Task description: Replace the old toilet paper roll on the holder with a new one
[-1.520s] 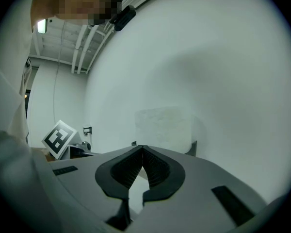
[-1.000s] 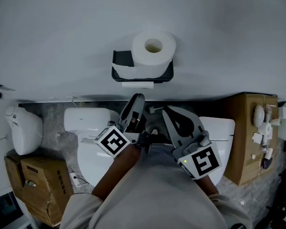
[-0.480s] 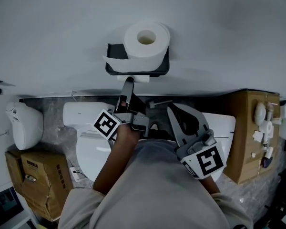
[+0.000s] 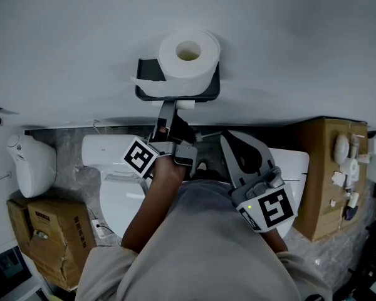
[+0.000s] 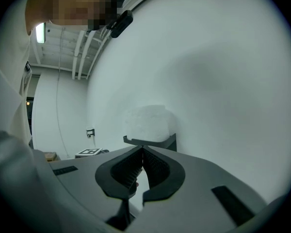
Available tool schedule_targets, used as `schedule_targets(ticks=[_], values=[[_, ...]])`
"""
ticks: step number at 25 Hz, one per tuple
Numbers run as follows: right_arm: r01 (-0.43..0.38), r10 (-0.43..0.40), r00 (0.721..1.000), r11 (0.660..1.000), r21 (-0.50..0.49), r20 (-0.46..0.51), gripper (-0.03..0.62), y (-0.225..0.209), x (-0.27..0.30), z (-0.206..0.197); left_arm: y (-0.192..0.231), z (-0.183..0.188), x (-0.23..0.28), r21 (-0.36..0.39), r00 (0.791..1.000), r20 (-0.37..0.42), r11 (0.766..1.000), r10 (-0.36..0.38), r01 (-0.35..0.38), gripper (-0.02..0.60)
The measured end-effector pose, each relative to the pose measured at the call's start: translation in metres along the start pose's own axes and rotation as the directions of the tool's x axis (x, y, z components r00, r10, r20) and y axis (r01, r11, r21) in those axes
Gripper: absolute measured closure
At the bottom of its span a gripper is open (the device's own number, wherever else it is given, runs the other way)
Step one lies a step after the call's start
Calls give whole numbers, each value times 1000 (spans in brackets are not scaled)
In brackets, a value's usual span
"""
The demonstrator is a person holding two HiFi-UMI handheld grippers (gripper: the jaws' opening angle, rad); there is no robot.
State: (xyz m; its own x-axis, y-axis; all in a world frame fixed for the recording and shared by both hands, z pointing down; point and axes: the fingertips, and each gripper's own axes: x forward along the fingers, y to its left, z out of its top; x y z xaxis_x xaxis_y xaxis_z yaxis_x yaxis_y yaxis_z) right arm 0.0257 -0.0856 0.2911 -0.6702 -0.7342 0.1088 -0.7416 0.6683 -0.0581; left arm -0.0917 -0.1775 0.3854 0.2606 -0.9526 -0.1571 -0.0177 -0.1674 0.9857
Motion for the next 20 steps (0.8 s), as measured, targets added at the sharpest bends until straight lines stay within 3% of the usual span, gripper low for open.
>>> schedule_targets(ticks=[5, 9, 20], values=[[5, -5, 1000, 1000, 9, -1, 577, -3, 2, 0, 3, -4, 7, 23, 1000, -7, 1000, 12, -11, 327], [3, -2, 1000, 1000, 11, -4, 577, -2, 2, -3, 6, -6, 10, 17, 1000, 1, 1000, 18, -18, 373], [4, -4, 1000, 1000, 6, -8, 577, -4, 0, -4, 6, -24, 16, 2, 999, -33, 1000, 11, -11, 376]])
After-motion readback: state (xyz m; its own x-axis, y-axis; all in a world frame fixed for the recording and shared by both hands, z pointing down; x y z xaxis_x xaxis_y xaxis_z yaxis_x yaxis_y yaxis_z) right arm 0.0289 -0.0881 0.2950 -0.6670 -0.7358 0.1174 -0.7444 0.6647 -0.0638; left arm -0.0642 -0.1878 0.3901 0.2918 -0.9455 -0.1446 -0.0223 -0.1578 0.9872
